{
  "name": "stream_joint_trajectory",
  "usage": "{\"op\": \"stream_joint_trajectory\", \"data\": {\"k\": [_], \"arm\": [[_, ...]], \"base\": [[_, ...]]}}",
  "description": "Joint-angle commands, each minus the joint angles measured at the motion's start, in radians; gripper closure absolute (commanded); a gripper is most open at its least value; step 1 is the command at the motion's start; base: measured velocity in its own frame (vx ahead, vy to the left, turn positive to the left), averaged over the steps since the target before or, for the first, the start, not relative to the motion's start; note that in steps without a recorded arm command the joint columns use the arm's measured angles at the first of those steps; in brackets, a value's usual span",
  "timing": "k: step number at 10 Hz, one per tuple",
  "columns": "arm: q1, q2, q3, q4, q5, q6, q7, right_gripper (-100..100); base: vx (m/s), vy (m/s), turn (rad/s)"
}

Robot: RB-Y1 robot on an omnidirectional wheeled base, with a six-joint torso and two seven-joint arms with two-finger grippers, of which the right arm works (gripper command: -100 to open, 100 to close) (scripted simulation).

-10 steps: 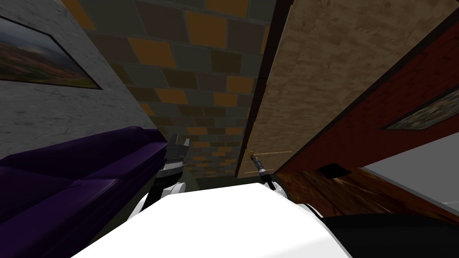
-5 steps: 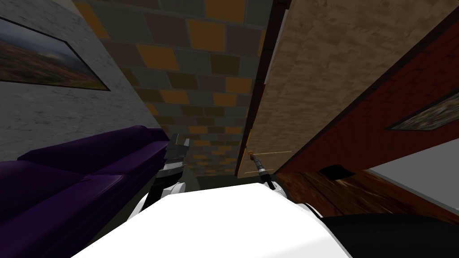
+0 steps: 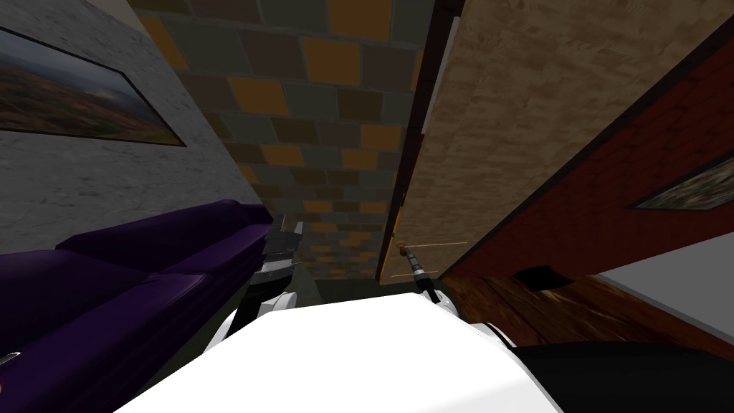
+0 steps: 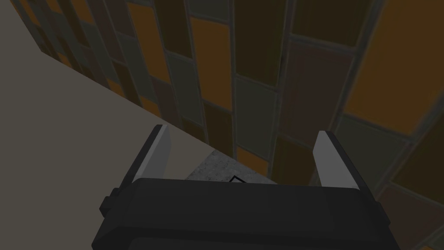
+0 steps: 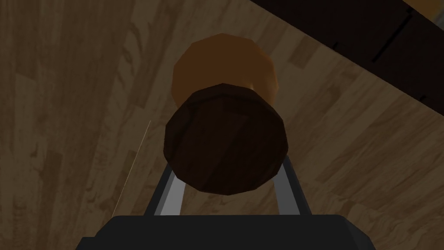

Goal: Pull the door open

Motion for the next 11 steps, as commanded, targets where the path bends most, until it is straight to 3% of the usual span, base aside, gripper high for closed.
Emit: {"op": "stream_joint_trajectory", "data": {"k": [1, 9, 11], "arm": [[0.000, 0.016, 0.017, 0.000, -0.008, 0.010, -0.050, 100], [-0.016, 0.017, 0.048, 0.007, -0.069, 0.024, -0.241, 100], [-0.016, 0.017, 0.048, 0.007, -0.069, 0.024, -0.259, 100]], "base": [[-0.043, -0.025, 0.041], [-0.046, -0.022, 0.045], [-0.031, -0.017, 0.025]]}}
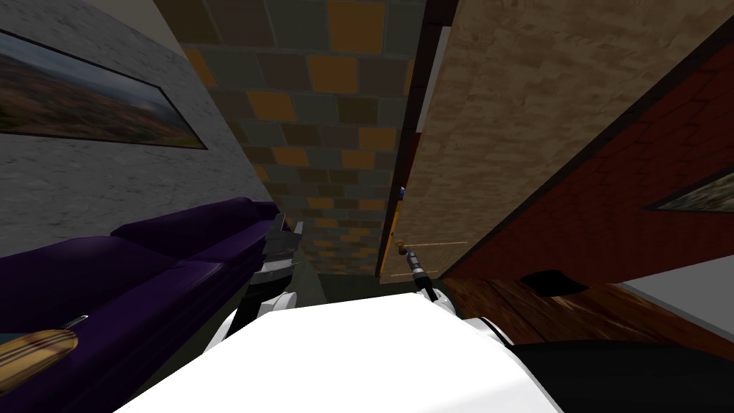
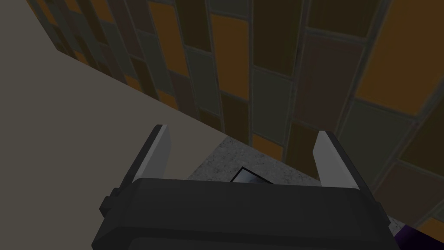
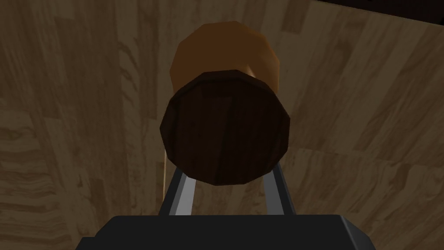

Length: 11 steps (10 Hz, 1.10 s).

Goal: Pull the door open

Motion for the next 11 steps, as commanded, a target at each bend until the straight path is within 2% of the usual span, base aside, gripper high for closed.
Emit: {"op": "stream_joint_trajectory", "data": {"k": [1, 3, 5, 6, 9, 10, 11], "arm": [[0.009, 0.016, 0.020, -0.023, -0.006, 0.009, -0.047, 100], [0.006, 0.016, 0.026, -0.022, -0.019, 0.012, -0.089, 100], [0.006, 0.016, 0.026, -0.022, -0.019, 0.012, -0.089, 100], [0.003, 0.017, 0.033, -0.020, -0.032, 0.015, -0.130, 100], [-0.004, 0.017, 0.045, -0.017, -0.057, 0.021, -0.207, 100], [-0.004, 0.017, 0.045, -0.017, -0.057, 0.021, -0.214, 100], [-0.007, 0.017, 0.052, -0.016, -0.069, 0.024, -0.253, 100]], "base": [[-0.033, -0.018, 0.055], [-0.055, -0.031, 0.060], [-0.009, -0.001, -0.008], [-0.021, -0.008, 0.038], [-0.053, -0.025, 0.066], [-0.039, -0.023, 0.022], [-0.036, -0.024, 0.039]]}}
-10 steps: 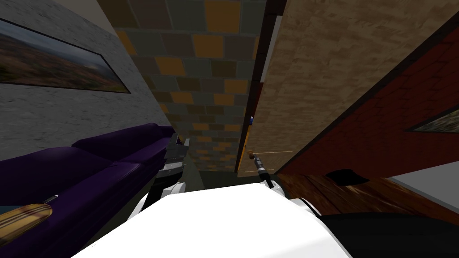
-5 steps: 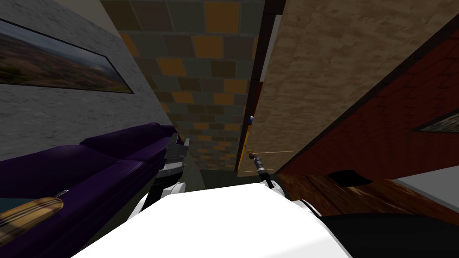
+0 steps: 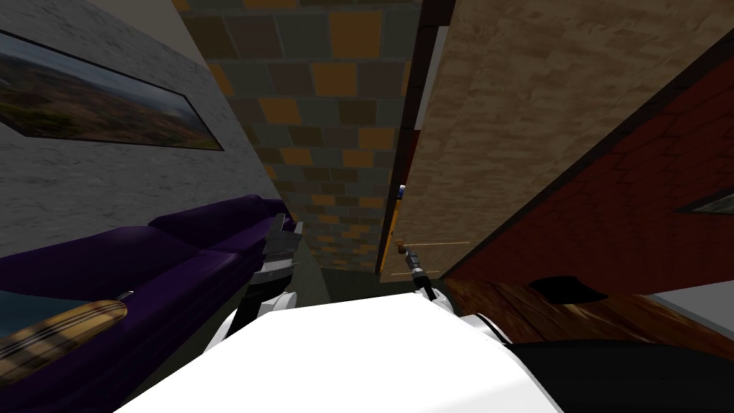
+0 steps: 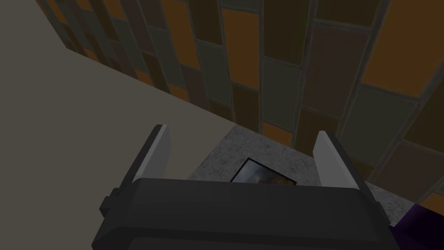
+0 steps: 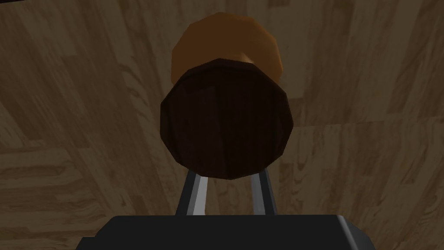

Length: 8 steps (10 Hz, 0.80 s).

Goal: Pull the door open

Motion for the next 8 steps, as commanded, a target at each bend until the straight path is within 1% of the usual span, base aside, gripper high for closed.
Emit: {"op": "stream_joint_trajectory", "data": {"k": [1, 2, 3, 4, 8], "arm": [[0.009, 0.015, 0.016, -0.038, 0.001, 0.013, -0.027, 100], [0.006, 0.016, 0.023, -0.037, -0.012, 0.016, -0.068, 100], [0.006, 0.016, 0.023, -0.037, -0.012, 0.016, -0.069, 100], [0.003, 0.016, 0.029, -0.035, -0.025, 0.019, -0.109, 100], [0.003, 0.016, 0.029, -0.035, -0.025, 0.019, -0.111, 100]], "base": [[-0.041, -0.017, 0.023], [-0.041, -0.017, 0.052], [-0.034, -0.013, 0.039], [-0.047, -0.019, 0.045], [-0.011, -0.002, 0.005]]}}
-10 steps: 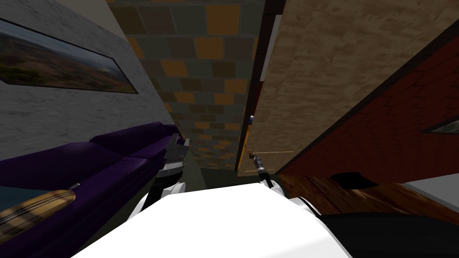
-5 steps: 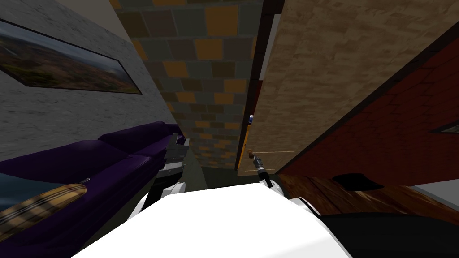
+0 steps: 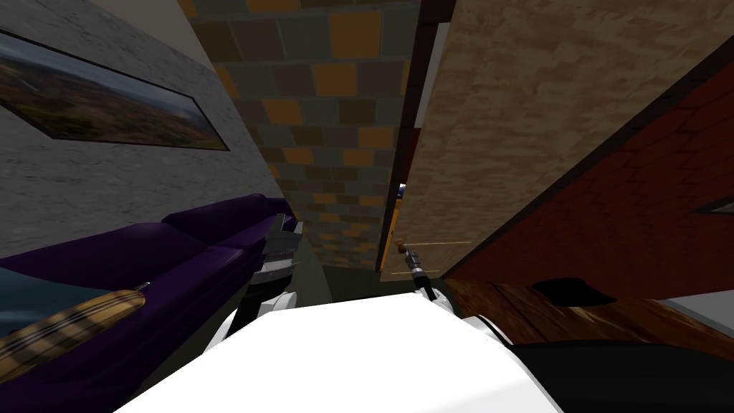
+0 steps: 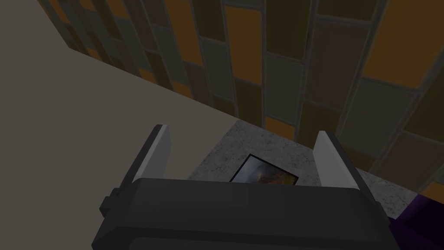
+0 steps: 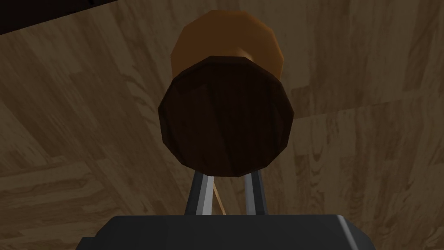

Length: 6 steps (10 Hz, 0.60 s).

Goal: Pull the door open

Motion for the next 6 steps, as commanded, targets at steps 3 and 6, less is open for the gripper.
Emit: {"op": "stream_joint_trajectory", "data": {"k": [3, 6], "arm": [[-0.017, 0.018, 0.024, -0.002, -0.018, 0.003, -0.076, 100], [-0.024, 0.019, 0.037, 0.001, -0.043, 0.008, -0.149, 100]], "base": [[-0.038, -0.015, 0.047], [-0.045, -0.020, 0.062]]}}
